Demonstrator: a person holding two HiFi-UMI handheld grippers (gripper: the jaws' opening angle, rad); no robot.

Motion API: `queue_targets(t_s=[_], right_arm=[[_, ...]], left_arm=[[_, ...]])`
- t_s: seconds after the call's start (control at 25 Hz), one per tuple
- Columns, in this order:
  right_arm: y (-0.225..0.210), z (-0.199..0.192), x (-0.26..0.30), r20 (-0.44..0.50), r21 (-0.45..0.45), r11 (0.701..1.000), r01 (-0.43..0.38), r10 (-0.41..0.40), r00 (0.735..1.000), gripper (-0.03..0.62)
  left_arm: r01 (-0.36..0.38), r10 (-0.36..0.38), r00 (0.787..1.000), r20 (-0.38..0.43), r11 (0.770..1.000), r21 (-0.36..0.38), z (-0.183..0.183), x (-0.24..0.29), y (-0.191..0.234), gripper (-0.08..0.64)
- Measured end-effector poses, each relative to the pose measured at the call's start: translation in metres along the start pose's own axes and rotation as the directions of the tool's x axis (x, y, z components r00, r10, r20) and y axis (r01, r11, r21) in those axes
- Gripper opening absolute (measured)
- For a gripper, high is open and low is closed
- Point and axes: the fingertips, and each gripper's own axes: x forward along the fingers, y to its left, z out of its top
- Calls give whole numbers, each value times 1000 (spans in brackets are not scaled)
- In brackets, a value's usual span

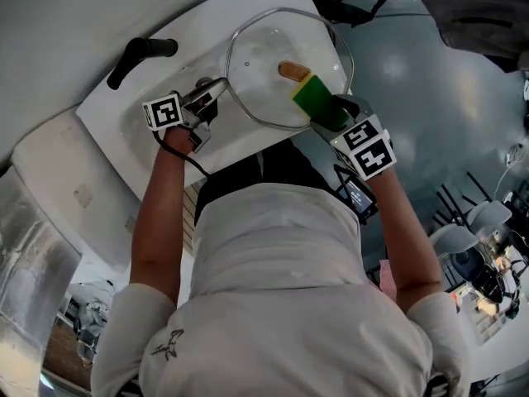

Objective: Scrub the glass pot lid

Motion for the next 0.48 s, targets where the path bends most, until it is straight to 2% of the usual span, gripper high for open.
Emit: queue_targets(t_s=[0.12, 0.28, 0.48], right_arm=[[25, 2, 17, -54, -99, 994, -49, 44, 998, 299], [28, -6, 32, -115, -187, 979, -78, 57, 992, 299], [9, -19, 23, -132, -107, 991, -81, 67, 989, 299]], left_arm=[[4, -4, 1000, 0, 1000, -2, 0, 1, -1, 32], [1, 0, 1000, -6, 1000, 5, 0, 1, 0, 32], [-1, 1, 1000, -12, 1000, 4, 0, 2, -2, 32]])
